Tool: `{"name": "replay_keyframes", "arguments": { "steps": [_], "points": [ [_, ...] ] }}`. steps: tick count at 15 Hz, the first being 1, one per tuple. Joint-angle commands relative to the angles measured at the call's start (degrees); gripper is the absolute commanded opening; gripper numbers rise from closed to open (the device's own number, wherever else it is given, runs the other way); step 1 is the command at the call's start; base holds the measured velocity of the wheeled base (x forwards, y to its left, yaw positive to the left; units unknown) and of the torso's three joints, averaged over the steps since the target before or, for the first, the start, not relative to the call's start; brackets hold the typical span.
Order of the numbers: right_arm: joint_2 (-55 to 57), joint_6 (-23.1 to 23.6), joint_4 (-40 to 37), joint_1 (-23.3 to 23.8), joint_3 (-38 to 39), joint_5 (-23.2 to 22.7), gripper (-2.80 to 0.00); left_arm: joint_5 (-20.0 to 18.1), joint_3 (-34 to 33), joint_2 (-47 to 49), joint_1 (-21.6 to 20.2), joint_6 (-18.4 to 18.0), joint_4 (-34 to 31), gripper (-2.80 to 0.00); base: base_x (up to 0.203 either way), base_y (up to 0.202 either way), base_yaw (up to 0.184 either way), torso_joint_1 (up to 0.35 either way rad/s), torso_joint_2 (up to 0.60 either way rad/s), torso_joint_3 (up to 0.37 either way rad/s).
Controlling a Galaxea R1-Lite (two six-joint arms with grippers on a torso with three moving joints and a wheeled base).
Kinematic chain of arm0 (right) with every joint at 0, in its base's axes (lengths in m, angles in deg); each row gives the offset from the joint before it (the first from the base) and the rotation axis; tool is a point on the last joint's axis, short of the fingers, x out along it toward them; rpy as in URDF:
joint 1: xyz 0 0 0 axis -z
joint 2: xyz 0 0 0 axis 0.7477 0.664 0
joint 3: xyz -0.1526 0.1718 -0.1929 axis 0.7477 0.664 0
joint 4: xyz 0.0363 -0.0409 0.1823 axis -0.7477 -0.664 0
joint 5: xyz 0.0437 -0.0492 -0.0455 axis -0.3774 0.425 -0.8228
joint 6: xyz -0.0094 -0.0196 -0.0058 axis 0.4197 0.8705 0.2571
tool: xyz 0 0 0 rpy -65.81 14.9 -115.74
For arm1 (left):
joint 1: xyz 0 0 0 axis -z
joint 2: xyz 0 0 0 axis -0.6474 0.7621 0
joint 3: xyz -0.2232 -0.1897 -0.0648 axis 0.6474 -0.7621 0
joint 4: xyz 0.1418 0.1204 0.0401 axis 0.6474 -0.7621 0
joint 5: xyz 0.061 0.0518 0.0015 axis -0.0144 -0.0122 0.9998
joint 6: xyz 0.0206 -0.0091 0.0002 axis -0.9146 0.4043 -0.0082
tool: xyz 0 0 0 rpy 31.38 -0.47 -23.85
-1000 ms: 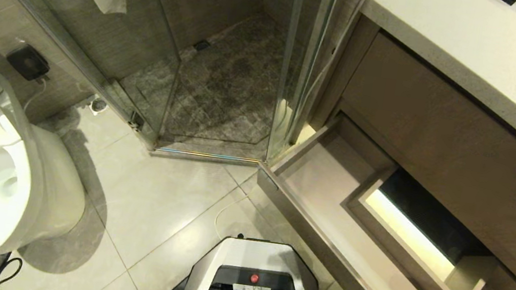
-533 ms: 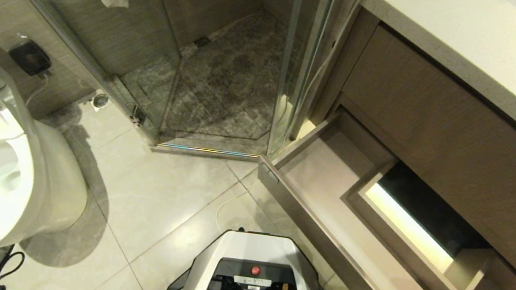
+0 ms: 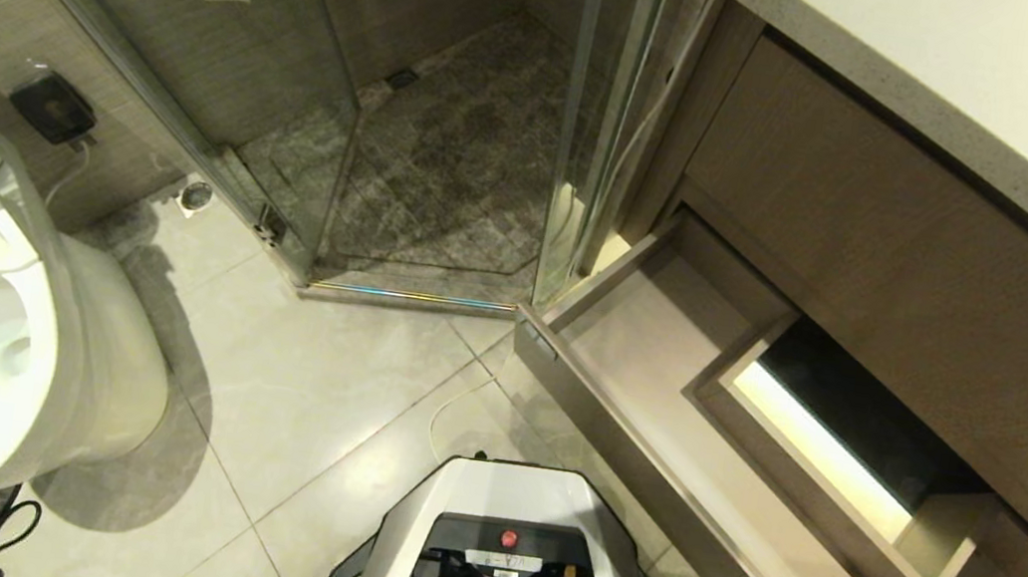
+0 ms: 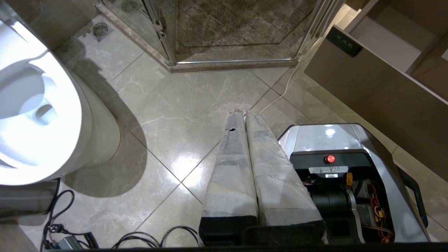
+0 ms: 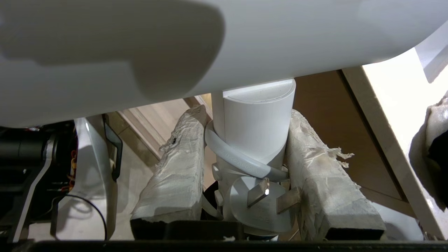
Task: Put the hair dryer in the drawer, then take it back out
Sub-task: Put it into the drawer
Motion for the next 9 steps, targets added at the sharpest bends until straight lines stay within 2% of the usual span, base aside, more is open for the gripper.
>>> {"name": "replay_keyframes", "arguments": {
  "steps": [1,7,9],
  "points": [
    [-0.3,0.1,-0.2,0.0,0.1,0.0,-2.8,0.0,-0.1,0.0,0.0,0.0,0.0,-2.8,0.0,0.0,0.0,-0.212,0.35,0.125],
    [-2.3,0.1,0.2,0.0,1.7,0.0,-2.8,0.0,-0.1,0.0,0.0,0.0,0.0,-2.8,0.0,0.0,0.0,-0.238,0.37,0.129],
    [-3.6,0.1,0.1,0.0,3.3,0.0,-2.8,0.0,-0.1,0.0,0.0,0.0,0.0,-2.8,0.0,0.0,0.0,-0.326,0.48,0.157]
  ]
}}
